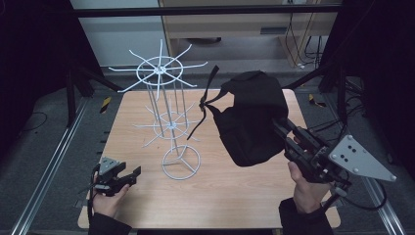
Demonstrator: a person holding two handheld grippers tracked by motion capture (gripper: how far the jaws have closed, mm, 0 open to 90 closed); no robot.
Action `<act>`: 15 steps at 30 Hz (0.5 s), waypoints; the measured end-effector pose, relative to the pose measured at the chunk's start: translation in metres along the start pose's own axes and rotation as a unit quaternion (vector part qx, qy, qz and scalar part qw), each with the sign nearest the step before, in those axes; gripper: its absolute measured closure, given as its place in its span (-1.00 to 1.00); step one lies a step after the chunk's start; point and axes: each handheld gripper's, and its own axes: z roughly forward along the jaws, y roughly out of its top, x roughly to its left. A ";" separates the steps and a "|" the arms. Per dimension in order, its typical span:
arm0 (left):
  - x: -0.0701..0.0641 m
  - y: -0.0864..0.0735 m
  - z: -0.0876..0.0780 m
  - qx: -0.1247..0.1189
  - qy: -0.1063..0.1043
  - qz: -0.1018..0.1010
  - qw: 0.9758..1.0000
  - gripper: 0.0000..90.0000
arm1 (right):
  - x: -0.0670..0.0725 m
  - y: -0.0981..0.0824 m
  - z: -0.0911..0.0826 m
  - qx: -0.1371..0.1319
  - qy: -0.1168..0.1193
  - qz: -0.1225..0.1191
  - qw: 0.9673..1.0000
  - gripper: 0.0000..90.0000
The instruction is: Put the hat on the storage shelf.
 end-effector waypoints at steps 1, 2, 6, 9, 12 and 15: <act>0.000 0.000 0.000 0.000 0.000 0.000 1.000 -0.23 | 0.000 0.000 0.000 0.000 0.000 0.000 1.000 0.75; 0.000 0.000 0.000 0.000 0.000 0.000 1.000 -0.23 | 0.002 0.004 0.006 -0.005 0.005 -0.001 1.000 0.75; 0.000 0.000 0.000 0.001 -0.001 0.000 1.000 -0.23 | 0.005 0.007 0.016 -0.009 0.011 0.000 1.000 0.75; -0.001 0.000 0.001 0.001 -0.001 0.000 1.000 -0.23 | 0.006 0.007 0.027 -0.012 0.014 0.009 1.000 0.75; -0.001 0.000 0.001 0.002 -0.001 0.003 1.000 -0.23 | 0.006 0.003 0.045 -0.004 0.012 0.017 1.000 0.74; -0.001 0.000 0.001 0.002 -0.001 0.003 1.000 -0.23 | 0.006 -0.001 0.052 0.002 0.010 0.021 1.000 0.74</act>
